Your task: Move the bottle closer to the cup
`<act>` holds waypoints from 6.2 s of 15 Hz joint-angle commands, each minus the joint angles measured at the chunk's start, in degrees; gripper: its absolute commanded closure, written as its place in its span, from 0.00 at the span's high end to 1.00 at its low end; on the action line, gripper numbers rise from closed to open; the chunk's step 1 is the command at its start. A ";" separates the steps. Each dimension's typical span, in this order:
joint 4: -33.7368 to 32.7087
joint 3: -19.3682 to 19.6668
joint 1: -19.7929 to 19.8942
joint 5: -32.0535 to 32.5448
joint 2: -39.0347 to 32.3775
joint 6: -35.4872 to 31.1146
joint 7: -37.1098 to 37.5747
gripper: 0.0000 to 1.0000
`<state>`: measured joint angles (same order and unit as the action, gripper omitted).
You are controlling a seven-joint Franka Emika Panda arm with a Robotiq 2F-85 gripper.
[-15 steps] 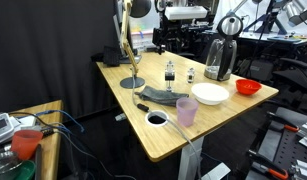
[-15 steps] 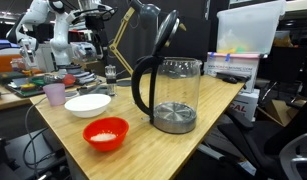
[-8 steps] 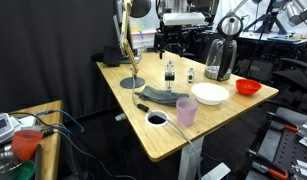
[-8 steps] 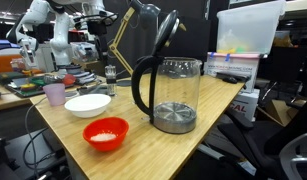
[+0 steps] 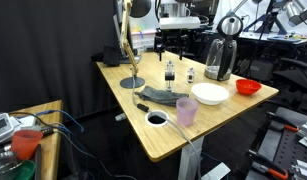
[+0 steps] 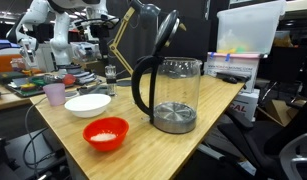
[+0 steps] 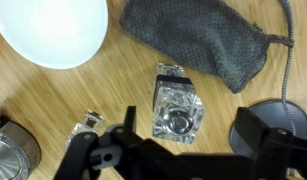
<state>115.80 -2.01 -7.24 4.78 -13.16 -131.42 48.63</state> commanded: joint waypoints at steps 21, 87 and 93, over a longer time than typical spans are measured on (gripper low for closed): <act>-4.51 2.30 -1.38 1.20 -6.99 0.28 4.89 0.94; 33.80 -5.51 -0.24 -9.00 37.51 9.68 -42.23 0.27; 33.31 -5.64 -1.38 -13.02 34.48 8.34 -40.31 0.27</act>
<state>149.75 -7.52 -8.33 -5.47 23.10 -121.69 7.16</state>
